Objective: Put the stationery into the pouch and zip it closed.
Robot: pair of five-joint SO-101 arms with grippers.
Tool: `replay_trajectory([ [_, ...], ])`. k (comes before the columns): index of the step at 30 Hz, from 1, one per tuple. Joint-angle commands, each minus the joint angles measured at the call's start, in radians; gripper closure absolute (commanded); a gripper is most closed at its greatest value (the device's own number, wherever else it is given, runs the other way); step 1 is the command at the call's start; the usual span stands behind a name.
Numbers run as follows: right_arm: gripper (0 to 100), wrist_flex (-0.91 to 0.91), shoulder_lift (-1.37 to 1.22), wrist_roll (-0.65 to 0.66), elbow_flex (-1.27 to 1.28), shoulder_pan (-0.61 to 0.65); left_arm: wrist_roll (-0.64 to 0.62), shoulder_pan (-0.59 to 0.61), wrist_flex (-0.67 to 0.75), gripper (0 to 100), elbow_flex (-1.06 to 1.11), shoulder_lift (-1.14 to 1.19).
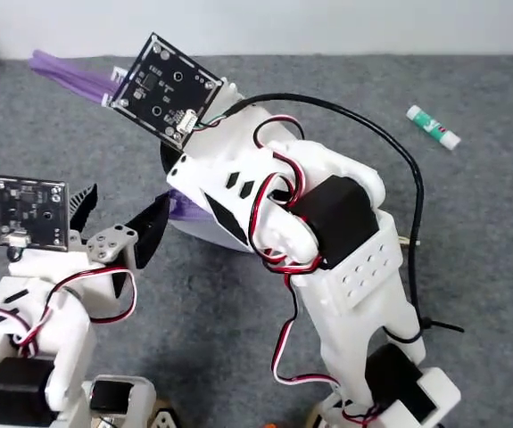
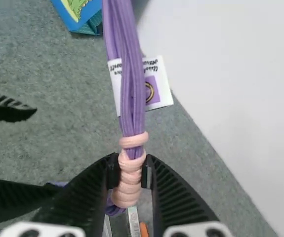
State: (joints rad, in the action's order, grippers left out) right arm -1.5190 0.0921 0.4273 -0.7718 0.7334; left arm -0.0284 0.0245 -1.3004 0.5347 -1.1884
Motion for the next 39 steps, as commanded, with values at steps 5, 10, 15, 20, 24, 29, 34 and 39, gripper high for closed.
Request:
replay_trajectory([
  [5,99.0,-0.013,0.051,-0.008,-0.023,0.056,0.009,0.0,0.005,70,0.038,0.0],
  [10,99.0,-0.005,0.053,-0.003,-0.023,0.053,0.009,0.003,-0.005,70,0.113,-0.009],
  [15,99.0,-0.005,0.054,-0.003,-0.023,0.051,0.009,0.008,-0.008,70,0.116,-0.009],
  [20,99.0,-0.008,0.079,-0.003,-0.023,0.051,0.018,0.002,-0.083,71,0.117,-0.005],
  [24,99.0,-0.015,0.105,-0.003,-0.023,0.054,0.141,0.002,-0.123,81,0.127,-0.006],
  [29,99.0,-0.061,0.136,-0.003,-0.023,0.051,0.249,0.002,-0.124,92,0.16,-0.008],
  [34,99.0,-0.156,0.171,-0.002,-0.023,0.01,0.25,0.002,-0.123,98,0.16,-0.008],
  [39,99.0,-0.214,0.217,-0.002,-0.023,-0.102,0.25,0.002,-0.124,99,0.162,-0.002],
])
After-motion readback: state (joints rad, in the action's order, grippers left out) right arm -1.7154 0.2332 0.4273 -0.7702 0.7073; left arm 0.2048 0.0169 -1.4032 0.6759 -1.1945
